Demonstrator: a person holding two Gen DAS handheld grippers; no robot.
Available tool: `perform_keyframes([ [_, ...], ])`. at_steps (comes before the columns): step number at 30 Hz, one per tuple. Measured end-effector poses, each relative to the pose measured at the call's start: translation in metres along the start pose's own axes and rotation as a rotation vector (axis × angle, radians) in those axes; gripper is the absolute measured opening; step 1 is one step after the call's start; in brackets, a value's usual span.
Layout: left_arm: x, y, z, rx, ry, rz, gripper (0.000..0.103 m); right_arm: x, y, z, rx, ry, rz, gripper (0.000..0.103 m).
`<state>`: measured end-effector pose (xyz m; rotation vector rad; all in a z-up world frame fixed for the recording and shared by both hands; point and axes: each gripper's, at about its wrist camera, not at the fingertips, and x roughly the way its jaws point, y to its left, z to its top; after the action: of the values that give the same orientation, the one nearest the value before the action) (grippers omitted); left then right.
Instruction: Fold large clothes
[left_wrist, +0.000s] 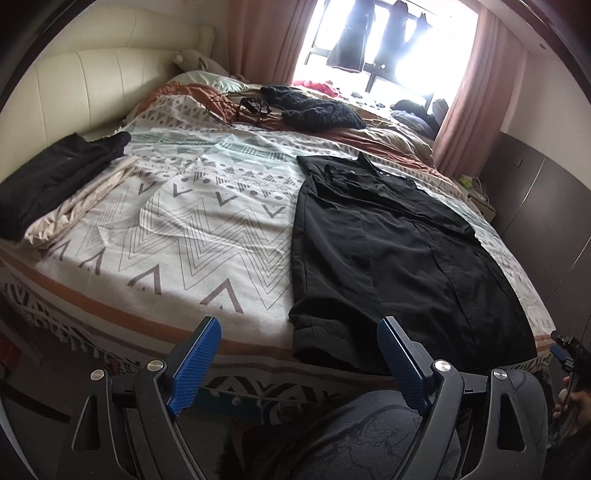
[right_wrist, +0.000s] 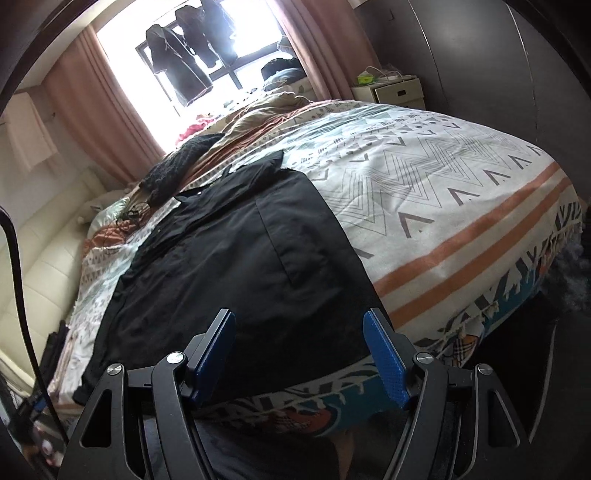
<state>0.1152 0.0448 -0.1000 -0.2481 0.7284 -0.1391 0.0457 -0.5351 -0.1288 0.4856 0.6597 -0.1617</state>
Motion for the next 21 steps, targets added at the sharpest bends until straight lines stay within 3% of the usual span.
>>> perform_keyframes([
  [7,0.026,0.012,-0.005,-0.088,0.063,-0.033,0.086,0.021,-0.057,-0.017,0.179,0.058,0.009,0.07],
  [10,0.042,0.014,-0.007,-0.115,0.104,-0.072,0.076,0.03,-0.073,-0.017,0.225,0.057,0.039,0.067],
  [13,0.059,0.018,-0.007,-0.149,0.142,-0.073,0.052,0.045,-0.08,-0.011,0.242,0.077,0.063,0.056],
  [16,0.072,0.02,-0.008,-0.17,0.166,-0.091,0.049,0.057,-0.081,-0.005,0.258,0.084,0.083,0.052],
  [17,0.075,0.02,-0.009,-0.172,0.175,-0.088,0.049,0.059,-0.079,-0.003,0.255,0.082,0.088,0.048],
  [20,0.08,0.021,-0.012,-0.19,0.182,-0.11,0.048,0.064,-0.073,0.001,0.248,0.094,0.113,0.021],
  [21,0.082,0.022,-0.012,-0.197,0.184,-0.121,0.041,0.062,-0.071,0.002,0.24,0.086,0.126,0.012],
])
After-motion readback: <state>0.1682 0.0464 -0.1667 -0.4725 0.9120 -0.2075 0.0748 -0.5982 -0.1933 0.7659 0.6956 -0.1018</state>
